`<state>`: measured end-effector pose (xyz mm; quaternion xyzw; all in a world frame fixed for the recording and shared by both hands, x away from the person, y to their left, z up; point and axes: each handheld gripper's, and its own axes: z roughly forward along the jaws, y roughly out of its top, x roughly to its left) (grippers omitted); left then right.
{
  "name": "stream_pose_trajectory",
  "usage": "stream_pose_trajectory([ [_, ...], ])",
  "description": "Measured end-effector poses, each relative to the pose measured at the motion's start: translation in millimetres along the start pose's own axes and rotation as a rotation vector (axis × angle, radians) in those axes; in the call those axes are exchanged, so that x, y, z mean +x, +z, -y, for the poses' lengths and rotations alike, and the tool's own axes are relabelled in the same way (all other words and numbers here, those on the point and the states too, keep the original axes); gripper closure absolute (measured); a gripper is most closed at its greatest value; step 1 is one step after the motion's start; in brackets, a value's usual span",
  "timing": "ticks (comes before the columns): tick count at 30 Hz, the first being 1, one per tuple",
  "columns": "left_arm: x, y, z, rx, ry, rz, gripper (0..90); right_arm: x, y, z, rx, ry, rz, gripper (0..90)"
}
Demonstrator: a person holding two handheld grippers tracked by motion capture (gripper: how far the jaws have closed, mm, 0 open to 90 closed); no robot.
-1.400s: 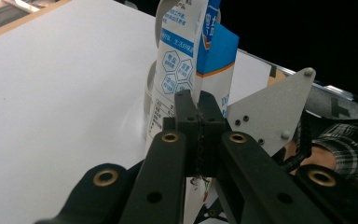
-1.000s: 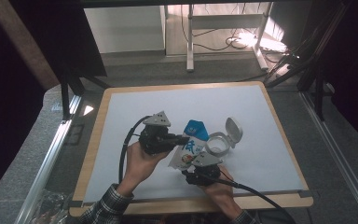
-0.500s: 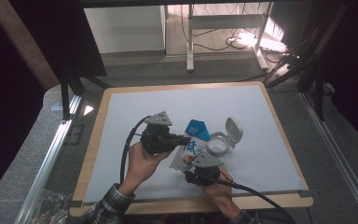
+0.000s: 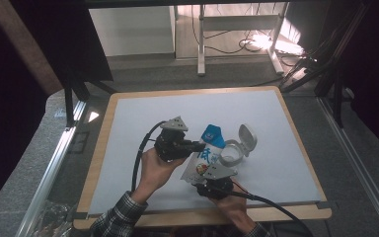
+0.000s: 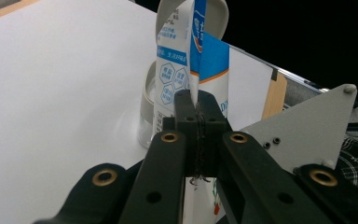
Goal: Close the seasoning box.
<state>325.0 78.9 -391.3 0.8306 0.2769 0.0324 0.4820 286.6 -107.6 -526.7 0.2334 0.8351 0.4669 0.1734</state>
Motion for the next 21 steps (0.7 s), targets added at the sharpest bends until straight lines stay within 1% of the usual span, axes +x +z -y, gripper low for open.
stream_pose_trajectory([
  [4, 0.3, 3.9, -1.8, 0.006, 0.003, 0.001, 89.2, -1.3, -0.6, 0.4, -0.001, 0.010, -0.036, 51.2],
  [7, 1.3, 6.8, -3.4, 0.010, 0.009, 0.005, 88.9, -1.6, -2.6, 0.4, -0.003, -0.002, -0.045, 51.3],
  [11, 1.5, 10.3, -5.4, 0.016, 0.020, 0.012, 88.7, -2.6, -4.6, 1.1, -0.007, -0.007, -0.053, 51.6],
  [13, 1.4, 12.5, -6.4, 0.020, 0.023, 0.012, 88.6, -2.9, -5.0, 1.7, -0.009, 0.000, -0.062, 51.8],
  [15, 1.5, 13.5, -7.0, 0.021, 0.024, 0.012, 88.5, -3.8, -5.2, 1.9, -0.006, -0.007, -0.060, 51.9],
  [18, 1.9, 17.2, -9.1, 0.021, 0.024, 0.018, 88.1, -5.4, -6.7, 2.1, -0.005, 0.006, -0.081, 52.1],
  [19, 1.9, 17.9, -9.6, 0.022, 0.026, 0.020, 88.0, -6.5, -6.9, 2.3, -0.006, 0.000, -0.083, 52.2],
  [21, 1.8, 19.0, -10.2, 0.021, 0.029, 0.022, 88.0, -6.8, -7.4, 2.1, -0.006, 0.005, -0.087, 52.3],
])
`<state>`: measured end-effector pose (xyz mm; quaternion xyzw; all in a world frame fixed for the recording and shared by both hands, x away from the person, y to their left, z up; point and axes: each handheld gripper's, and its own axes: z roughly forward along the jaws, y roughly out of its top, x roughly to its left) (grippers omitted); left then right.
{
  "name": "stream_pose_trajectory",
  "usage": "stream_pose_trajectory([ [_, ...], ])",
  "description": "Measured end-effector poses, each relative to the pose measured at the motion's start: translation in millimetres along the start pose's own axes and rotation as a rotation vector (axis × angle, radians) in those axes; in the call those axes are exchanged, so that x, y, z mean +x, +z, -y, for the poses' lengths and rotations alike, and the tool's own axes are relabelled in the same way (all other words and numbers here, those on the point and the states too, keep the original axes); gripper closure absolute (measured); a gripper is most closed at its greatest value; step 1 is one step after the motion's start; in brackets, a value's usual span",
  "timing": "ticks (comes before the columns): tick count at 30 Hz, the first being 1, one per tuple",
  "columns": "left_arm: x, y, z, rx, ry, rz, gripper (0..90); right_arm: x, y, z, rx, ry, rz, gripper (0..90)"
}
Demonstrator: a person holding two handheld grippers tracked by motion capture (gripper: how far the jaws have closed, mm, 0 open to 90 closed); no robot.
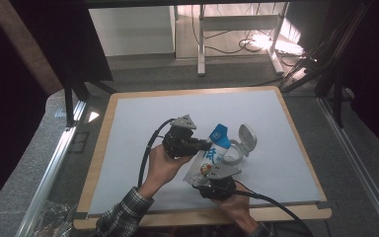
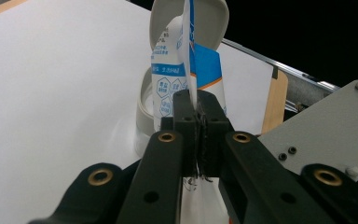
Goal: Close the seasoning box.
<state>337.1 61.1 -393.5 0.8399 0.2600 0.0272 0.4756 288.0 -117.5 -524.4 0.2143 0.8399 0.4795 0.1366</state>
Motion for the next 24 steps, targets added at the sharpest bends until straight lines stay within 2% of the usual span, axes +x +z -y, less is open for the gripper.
stream_pose_trajectory([
  [5, 0.7, 4.6, -1.2, 0.007, 0.014, 0.010, 87.5, -0.9, -1.0, 0.6, -0.001, 0.003, -0.014, 52.8],
  [14, 5.4, 11.9, -2.8, 0.008, 0.019, 0.020, 87.3, -2.2, -2.4, 0.7, 0.008, 0.038, -0.053, 54.2],
  [24, 7.7, 21.2, -8.5, 0.012, 0.029, 0.022, 87.8, -3.0, -4.7, -1.0, -0.002, 0.048, -0.061, 54.4],
])
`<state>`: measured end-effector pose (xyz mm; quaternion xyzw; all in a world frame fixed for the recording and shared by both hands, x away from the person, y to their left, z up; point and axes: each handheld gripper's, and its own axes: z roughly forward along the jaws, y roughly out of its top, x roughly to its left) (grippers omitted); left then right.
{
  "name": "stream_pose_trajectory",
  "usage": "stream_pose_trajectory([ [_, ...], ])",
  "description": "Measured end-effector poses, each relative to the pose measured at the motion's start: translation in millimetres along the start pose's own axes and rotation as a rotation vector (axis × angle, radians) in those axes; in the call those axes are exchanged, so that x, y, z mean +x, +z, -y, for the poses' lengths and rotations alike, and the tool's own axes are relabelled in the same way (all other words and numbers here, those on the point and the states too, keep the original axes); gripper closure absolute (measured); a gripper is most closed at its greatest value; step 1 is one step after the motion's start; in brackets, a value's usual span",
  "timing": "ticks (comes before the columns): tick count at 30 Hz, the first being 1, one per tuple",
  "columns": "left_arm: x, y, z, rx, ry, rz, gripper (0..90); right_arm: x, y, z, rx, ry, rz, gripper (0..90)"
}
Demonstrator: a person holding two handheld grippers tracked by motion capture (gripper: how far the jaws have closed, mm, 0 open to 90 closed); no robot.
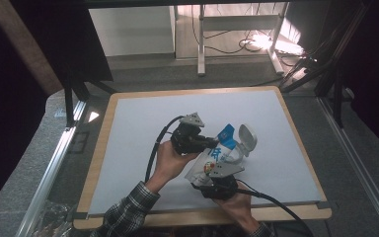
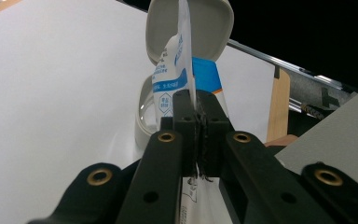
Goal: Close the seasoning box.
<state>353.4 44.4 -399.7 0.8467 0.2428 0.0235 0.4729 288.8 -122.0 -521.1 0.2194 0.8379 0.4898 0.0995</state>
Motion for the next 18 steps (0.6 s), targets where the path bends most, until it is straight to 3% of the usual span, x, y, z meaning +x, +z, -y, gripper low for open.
stream_pose_trajectory([
  [18, -4.0, 5.5, -9.1, 0.012, 0.014, -0.014, 87.7, -3.5, -4.0, -2.5, -0.029, 0.021, -0.033, 54.8],
])
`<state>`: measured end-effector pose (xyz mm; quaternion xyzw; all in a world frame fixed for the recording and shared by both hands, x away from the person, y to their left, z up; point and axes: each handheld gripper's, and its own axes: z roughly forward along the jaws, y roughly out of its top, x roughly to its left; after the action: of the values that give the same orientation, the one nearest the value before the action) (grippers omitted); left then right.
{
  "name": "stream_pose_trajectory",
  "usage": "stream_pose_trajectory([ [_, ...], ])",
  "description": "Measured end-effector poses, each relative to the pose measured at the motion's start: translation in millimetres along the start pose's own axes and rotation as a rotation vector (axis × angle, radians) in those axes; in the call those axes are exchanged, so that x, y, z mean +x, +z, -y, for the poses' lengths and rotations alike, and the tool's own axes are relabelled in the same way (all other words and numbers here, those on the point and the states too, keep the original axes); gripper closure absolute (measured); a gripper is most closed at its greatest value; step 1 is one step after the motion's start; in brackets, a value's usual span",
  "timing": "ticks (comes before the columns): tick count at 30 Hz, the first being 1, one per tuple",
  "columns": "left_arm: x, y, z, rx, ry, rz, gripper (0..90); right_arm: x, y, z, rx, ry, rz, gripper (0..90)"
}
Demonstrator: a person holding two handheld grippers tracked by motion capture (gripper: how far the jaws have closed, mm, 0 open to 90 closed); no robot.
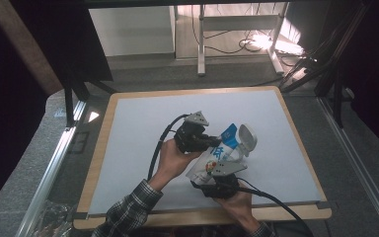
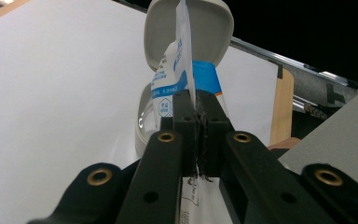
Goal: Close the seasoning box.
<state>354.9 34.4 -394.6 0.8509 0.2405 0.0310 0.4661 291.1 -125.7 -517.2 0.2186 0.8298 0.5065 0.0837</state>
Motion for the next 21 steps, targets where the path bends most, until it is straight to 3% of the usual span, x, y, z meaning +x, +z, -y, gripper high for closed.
stream_pose_trajectory([
  [21, 0.2, 5.0, -6.0, 0.017, 0.011, -0.005, 87.8, -1.2, -2.3, -3.5, -0.033, 0.020, -0.050, 54.9],
])
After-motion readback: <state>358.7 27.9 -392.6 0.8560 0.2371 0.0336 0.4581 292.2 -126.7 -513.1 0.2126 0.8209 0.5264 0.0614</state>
